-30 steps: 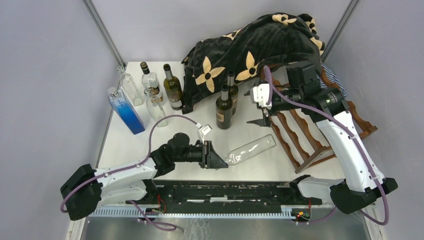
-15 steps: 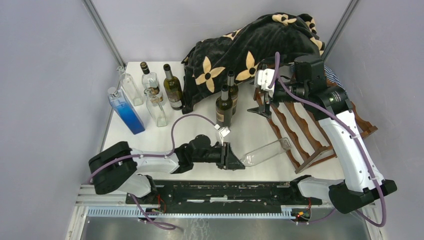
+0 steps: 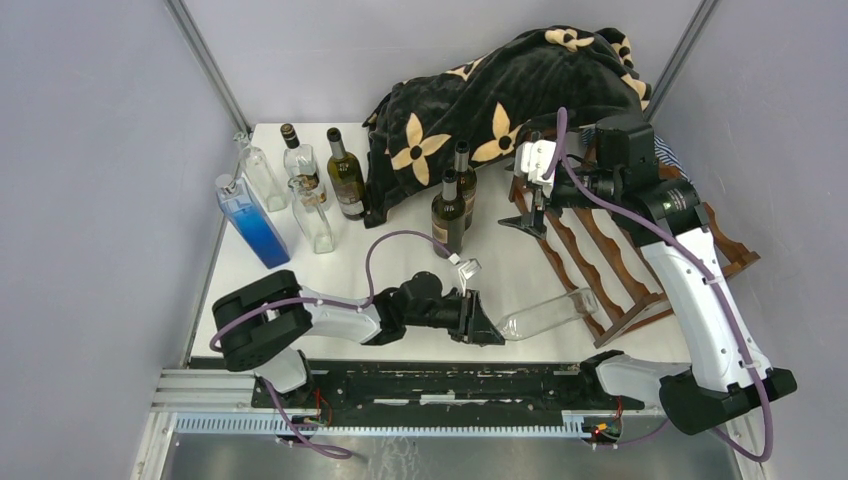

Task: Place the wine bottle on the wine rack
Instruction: Place the wine bottle in the wine rack.

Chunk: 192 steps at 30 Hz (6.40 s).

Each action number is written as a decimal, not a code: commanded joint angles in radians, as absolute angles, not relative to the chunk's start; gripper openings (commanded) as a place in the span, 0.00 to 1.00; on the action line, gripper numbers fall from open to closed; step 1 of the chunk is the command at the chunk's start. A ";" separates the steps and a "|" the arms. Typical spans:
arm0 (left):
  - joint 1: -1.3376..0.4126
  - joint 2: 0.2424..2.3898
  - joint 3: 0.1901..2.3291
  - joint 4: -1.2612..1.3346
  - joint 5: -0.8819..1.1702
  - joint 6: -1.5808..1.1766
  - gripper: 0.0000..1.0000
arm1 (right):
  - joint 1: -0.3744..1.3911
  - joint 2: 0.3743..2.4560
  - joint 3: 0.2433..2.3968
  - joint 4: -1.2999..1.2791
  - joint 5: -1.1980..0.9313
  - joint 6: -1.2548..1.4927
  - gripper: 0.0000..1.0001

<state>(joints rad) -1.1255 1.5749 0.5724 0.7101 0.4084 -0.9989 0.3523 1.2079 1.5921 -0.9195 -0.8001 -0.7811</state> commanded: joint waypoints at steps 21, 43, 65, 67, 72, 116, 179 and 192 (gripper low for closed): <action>-1.155 1.829 0.775 1.079 0.464 -1.101 0.02 | 0.303 1.101 1.398 -0.790 0.055 -0.604 0.98; -1.173 2.007 0.858 1.255 0.433 -1.165 0.02 | 0.089 1.165 1.250 -0.834 -0.175 -0.541 0.53; -1.202 2.207 1.134 1.205 0.372 -1.222 0.02 | 0.090 1.147 1.207 -0.800 -0.287 -0.480 0.08; -1.204 2.232 1.175 1.186 0.374 -1.236 0.02 | 0.088 1.146 1.205 -0.797 -0.292 -0.477 0.08; -1.204 2.299 1.258 1.169 0.381 -1.285 0.02 | 0.089 1.148 1.217 -0.797 -0.307 -0.474 0.07; -1.203 2.500 1.640 0.873 0.314 -1.360 0.45 | 0.090 1.157 1.238 -0.795 -0.364 -0.463 0.13; -1.253 2.054 1.238 0.460 0.037 -0.894 0.26 | 0.089 1.152 1.229 -0.802 -0.353 -0.475 0.14; -1.261 2.195 1.399 0.397 0.105 -0.894 0.20 | 0.090 1.153 1.223 -0.798 -0.354 -0.474 0.14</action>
<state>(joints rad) -1.2625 2.1643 1.3224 0.4030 0.0853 -0.9478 0.0563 1.1564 1.2198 -0.8188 -0.2256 -0.4274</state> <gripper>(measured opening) 0.202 0.300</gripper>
